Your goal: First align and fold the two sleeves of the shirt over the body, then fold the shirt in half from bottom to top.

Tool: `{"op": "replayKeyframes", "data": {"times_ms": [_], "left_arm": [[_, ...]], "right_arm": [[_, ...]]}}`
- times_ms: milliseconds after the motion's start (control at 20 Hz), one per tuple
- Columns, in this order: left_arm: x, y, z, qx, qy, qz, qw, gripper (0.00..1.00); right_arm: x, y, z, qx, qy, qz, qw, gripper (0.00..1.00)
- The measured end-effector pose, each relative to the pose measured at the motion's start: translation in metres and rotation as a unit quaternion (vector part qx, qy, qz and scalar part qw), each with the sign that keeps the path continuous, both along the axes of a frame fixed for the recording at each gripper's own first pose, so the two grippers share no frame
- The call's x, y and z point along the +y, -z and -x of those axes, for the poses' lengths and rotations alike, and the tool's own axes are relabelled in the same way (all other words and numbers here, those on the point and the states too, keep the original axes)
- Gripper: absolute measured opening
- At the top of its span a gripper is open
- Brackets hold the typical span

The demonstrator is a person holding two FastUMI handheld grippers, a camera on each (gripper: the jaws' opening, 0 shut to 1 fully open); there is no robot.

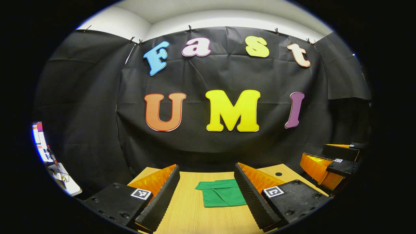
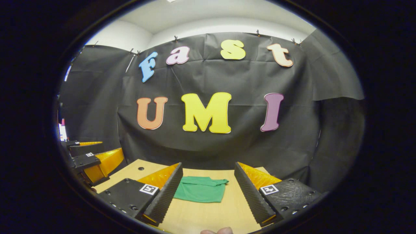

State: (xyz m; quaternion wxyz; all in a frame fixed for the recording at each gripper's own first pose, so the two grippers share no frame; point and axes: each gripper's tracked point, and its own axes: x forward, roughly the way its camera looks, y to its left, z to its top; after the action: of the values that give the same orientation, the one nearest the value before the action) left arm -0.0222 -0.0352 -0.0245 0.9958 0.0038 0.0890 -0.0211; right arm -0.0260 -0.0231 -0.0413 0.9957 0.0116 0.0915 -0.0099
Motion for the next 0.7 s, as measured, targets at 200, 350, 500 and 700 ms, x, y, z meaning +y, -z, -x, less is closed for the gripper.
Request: {"op": "replayKeyframes", "data": {"times_ms": [200, 350, 500, 700], "left_arm": [[-0.006, -0.001, -0.002, -0.001, -0.007, 0.006, 1.000, 1.00], [-0.011, -0.005, -0.004, -0.006, -0.009, 0.005, 1.000, 1.00], [-0.018, -0.005, -0.006, -0.005, -0.008, 0.006, 1.000, 1.00], [-0.015, -0.007, -0.008, -0.003, -0.012, 0.012, 1.000, 1.00]], "right_arm": [[-0.010, -0.005, -0.002, -0.010, 0.003, 0.000, 1.000, 0.98], [-0.013, -0.006, -0.005, -0.010, 0.001, -0.006, 1.000, 0.98], [-0.018, -0.008, -0.007, -0.015, 0.002, -0.002, 1.000, 0.97], [-0.023, -0.013, -0.013, -0.022, 0.001, -0.005, 1.000, 0.97]]}}
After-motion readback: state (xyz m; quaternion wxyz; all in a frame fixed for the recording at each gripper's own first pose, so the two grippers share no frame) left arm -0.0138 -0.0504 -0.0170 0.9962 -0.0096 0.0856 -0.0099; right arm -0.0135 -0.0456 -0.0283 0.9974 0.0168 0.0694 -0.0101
